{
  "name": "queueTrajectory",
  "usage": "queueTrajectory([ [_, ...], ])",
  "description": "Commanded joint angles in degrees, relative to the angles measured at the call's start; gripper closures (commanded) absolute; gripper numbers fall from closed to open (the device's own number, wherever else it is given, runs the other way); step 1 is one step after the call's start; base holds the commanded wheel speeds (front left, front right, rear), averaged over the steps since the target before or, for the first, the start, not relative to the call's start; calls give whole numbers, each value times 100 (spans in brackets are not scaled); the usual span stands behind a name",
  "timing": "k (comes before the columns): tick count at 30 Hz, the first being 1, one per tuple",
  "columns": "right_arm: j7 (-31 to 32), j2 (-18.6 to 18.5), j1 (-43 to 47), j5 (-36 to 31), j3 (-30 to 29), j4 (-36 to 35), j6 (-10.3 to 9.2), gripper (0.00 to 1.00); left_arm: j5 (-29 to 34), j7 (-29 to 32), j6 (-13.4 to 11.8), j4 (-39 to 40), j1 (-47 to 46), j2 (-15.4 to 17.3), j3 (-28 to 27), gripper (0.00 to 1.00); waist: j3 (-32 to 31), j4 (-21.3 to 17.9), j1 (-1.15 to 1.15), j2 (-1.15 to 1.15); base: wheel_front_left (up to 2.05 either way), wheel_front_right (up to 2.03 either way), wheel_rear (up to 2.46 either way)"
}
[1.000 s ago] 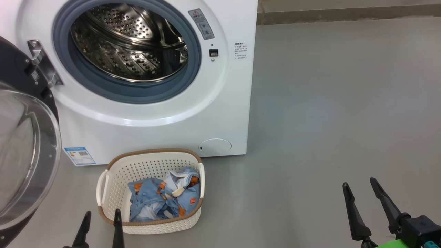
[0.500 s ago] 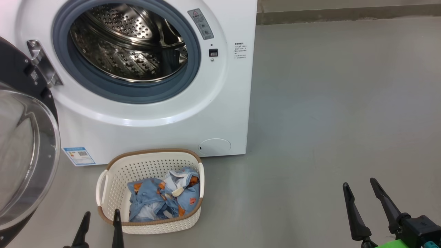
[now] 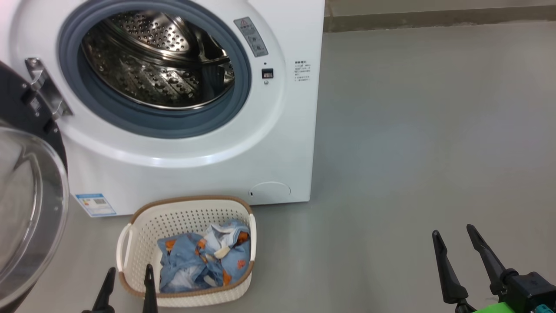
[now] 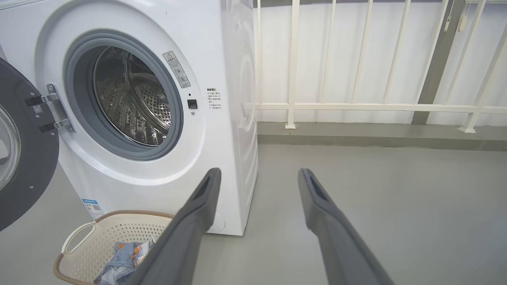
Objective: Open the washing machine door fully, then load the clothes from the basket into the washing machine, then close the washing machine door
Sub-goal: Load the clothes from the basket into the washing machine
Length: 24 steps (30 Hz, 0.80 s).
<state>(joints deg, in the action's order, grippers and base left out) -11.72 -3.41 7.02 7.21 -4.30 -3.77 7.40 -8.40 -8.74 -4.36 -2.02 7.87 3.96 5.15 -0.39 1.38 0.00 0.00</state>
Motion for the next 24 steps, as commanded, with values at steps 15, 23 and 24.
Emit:
queueTrajectory([
  [15, -19, -40, -132, 31, 159, -159, 9, 0, -21, -142, -92, 9, -355, 149, -105, 0, 26, 35, 0, 0, 141, -141, 0],
  [23, -14, -44, -138, 38, 179, -157, 9, 0, -49, -156, -96, -20, -366, 180, -66, 0, 29, 29, 0, 0, 10, -10, 0],
  [24, -13, -44, -139, 40, 181, -156, 9, 0, -53, -157, -96, -22, -368, 183, -61, 0, 30, 28, 0, 0, 0, 0, 0],
])
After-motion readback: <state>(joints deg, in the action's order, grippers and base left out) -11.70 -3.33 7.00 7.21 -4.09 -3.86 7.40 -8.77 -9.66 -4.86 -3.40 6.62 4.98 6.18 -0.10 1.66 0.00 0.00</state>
